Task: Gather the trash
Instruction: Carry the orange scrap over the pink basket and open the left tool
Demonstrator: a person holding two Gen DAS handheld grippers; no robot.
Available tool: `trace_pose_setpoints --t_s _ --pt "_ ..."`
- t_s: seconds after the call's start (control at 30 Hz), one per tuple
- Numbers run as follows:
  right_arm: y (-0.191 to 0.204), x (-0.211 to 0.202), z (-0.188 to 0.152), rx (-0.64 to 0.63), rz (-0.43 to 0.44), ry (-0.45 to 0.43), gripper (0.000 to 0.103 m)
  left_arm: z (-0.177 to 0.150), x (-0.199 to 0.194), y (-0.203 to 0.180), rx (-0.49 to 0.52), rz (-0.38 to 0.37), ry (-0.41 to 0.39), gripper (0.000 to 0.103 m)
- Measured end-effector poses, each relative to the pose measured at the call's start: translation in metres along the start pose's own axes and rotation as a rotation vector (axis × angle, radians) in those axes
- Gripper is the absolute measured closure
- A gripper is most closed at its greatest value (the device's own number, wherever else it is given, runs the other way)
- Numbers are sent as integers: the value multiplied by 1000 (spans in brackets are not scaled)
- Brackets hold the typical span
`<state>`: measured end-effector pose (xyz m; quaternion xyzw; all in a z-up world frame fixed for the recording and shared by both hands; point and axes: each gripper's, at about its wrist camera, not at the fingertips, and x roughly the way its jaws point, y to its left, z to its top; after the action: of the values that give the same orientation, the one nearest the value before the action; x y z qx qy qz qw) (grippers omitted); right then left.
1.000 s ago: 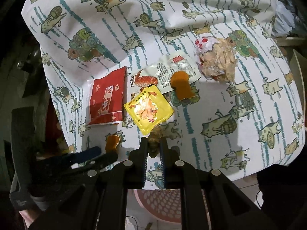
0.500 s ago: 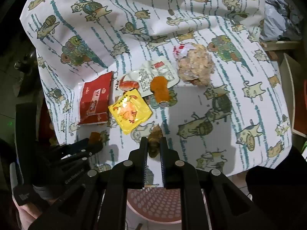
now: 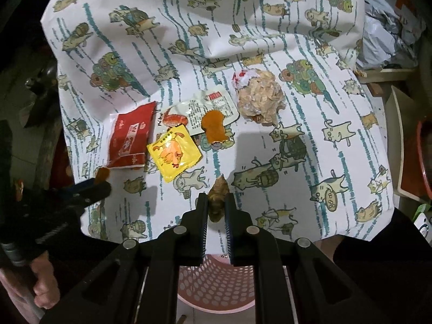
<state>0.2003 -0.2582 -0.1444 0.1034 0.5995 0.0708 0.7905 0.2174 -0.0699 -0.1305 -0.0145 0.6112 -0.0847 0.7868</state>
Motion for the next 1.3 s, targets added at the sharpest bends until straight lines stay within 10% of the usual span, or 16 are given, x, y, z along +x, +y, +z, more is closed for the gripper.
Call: trace_pose_setpoints --t_s 0.87,1.3 --pt "13 -41 -67 -83 69 6 90 -72 -48 -6 21 -5 -62 76" --pt "1 39 -101 -36 2 222 90 -78 -25 4 -14 -8 15 76"
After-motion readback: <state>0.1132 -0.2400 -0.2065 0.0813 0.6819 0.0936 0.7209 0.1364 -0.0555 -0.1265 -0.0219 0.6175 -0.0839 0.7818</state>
